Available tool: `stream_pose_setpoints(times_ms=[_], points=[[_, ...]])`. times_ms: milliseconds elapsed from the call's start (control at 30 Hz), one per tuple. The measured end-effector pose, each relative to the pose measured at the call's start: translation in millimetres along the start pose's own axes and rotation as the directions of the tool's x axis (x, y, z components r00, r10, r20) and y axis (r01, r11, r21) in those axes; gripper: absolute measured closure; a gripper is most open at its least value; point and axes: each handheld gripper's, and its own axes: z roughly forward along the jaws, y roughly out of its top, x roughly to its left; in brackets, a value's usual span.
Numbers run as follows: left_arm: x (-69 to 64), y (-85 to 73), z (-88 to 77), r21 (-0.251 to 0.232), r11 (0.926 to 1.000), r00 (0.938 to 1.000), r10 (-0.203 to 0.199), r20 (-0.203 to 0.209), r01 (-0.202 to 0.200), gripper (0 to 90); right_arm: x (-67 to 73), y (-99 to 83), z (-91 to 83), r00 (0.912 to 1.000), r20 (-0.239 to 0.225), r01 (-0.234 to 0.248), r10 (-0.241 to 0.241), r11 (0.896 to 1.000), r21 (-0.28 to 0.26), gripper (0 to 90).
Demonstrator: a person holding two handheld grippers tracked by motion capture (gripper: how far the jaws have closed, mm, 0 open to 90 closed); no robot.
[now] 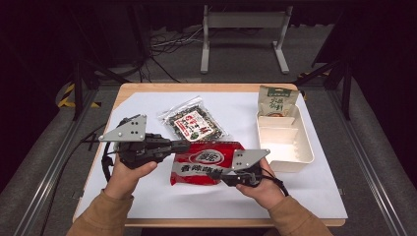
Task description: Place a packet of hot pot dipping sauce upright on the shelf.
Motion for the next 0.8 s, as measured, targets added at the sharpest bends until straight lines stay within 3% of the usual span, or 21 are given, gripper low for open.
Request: stream_pose_setpoints(times_ms=[100,333,633,800], points=[[3.2,-2.6,-1.5,0.0,0.9998,0.9998,-0.02,-0.008,0.02,90.0,0.8,1.4,-1.3,0.9985,-0.038,-0.039,0.039,0.999,0.019,84.0],[7.3,-4.7,-1.3,0.014,0.9993,0.9985,-0.032,-0.044,0.033,89.1,-1.6,3.3,-7.9,0.9957,-0.04,-0.082,0.084,0.995,0.049,84.6],[7.9,-7.0,-0.9,0.05,0.9984,0.9932,-0.022,-0.114,0.028,72.3,-7.0,2.5,-26.3,0.9919,0.001,-0.127,0.127,0.989,0.07,85.1],[12.6,-12.9,-5.4,0.061,0.9963,0.9873,-0.051,-0.151,0.06,61.2,-10.8,1.6,-34.4,0.9892,0.034,-0.145,0.142,0.987,0.073,85.3]])
